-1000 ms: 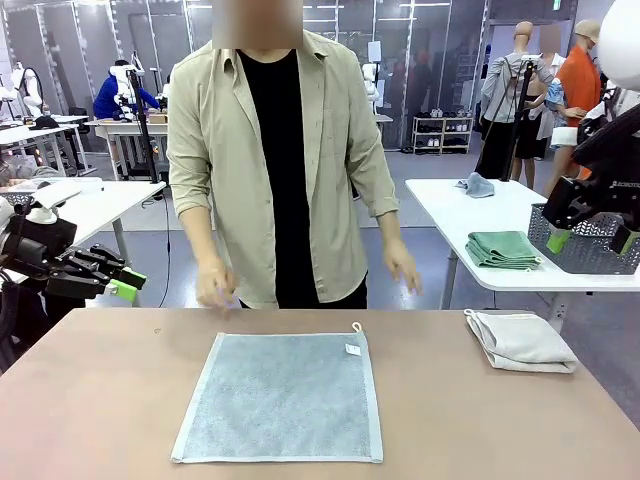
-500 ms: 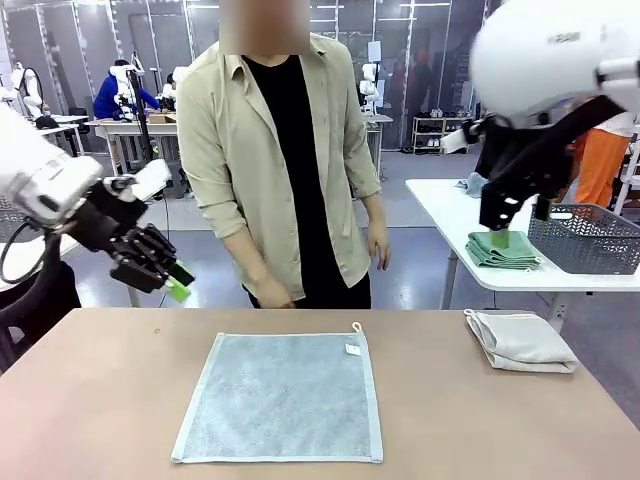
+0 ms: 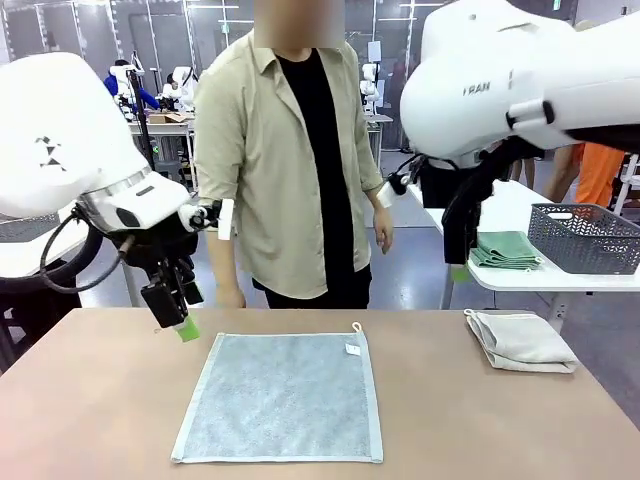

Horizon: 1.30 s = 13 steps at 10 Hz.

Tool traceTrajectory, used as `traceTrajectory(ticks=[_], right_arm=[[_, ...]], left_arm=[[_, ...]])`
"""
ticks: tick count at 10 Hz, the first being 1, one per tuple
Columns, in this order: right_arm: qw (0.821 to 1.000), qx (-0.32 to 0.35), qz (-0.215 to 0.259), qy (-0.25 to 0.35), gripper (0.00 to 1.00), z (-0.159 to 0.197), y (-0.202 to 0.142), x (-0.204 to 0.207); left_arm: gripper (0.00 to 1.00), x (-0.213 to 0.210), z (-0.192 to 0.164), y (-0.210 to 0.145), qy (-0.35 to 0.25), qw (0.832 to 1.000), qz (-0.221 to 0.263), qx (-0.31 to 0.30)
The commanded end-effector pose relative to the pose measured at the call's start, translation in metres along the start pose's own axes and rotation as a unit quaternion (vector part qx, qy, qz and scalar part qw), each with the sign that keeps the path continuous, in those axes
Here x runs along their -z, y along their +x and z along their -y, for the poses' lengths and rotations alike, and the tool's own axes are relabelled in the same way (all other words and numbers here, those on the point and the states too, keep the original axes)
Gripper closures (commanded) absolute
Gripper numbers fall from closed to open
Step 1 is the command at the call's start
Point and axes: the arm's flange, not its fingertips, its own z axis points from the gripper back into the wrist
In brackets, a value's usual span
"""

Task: Fold the towels and place them in the basket.
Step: When a person lays out a Towel with hook on the table, fold it in half twice.

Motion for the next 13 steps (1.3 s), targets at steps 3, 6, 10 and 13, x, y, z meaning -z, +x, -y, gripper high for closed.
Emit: traceTrajectory(ticks=[3,6,10,13], right_arm=[[0.978,-0.191,0.088,-0.009,0.06,-0.006,0.033,0.050],[0.974,-0.209,0.088,-0.004,0.06,-0.018,0.047,0.062],[0.975,-0.204,0.087,-0.010,0.06,-0.017,0.049,0.063],[0.970,-0.224,0.084,0.028,0.06,-0.032,0.055,0.067]], left_arm=[[0.00,0.007,-0.014,0.006,0.014,0.998,-0.067,-0.004],[0.00,0.015,-0.031,0.003,0.039,0.994,-0.092,0.052],[0.00,0.021,-0.043,-0.003,0.014,0.992,-0.114,0.051],[0.00,0.035,-0.043,-0.006,0.005,0.989,-0.146,0.028]])
